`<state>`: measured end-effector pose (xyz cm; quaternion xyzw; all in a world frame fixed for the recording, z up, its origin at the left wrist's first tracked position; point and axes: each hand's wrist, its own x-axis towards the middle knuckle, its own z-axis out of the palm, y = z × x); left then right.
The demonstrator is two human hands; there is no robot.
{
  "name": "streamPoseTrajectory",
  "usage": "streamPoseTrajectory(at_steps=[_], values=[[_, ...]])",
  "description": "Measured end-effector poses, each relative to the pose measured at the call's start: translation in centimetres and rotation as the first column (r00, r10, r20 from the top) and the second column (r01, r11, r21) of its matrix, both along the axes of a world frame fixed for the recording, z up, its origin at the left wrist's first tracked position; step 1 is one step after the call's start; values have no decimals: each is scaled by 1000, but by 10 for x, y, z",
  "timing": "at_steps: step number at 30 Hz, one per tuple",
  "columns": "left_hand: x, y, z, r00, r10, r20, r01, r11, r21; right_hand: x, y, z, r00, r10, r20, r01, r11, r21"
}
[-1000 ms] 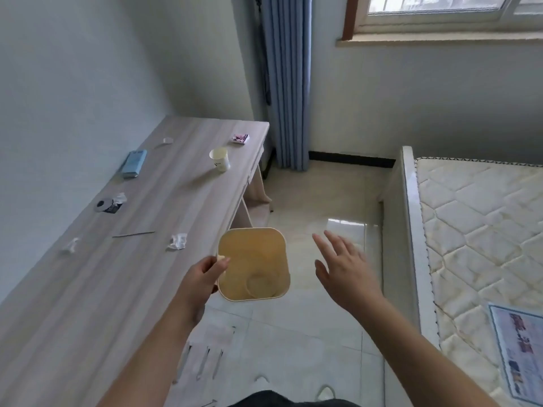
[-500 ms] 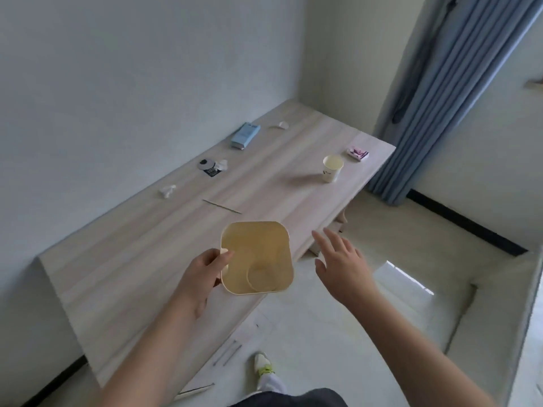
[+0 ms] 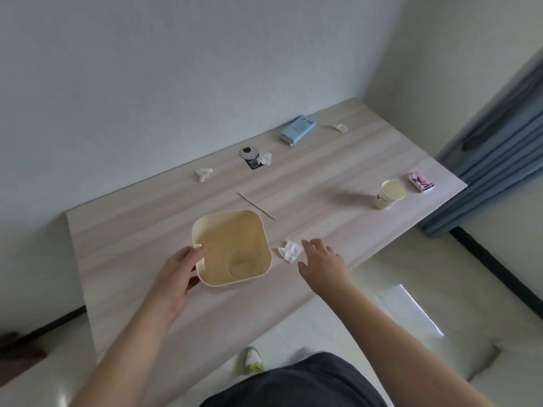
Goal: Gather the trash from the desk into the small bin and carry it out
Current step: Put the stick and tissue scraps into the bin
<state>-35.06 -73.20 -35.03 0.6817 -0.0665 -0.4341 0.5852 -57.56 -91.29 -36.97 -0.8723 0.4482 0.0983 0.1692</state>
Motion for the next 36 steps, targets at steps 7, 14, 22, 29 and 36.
streamPoseTrajectory(at_steps=[7,14,22,29,36], values=[[0,-4,-5,974,196,114,-197,980,-5,42,-42,-55,986,161,-45,-154,980,129],[-16,-34,-2,924,331,193,-348,936,59,44,-79,-107,915,355,-190,-338,934,115],[-18,-55,-19,892,362,271,-405,906,124,66,-107,-100,950,311,24,-307,919,247],[-22,-64,-6,879,339,335,-407,900,158,103,-118,-11,786,128,605,-327,916,232],[-22,-72,-3,889,284,358,-365,913,183,133,-89,48,566,296,769,-527,847,62]])
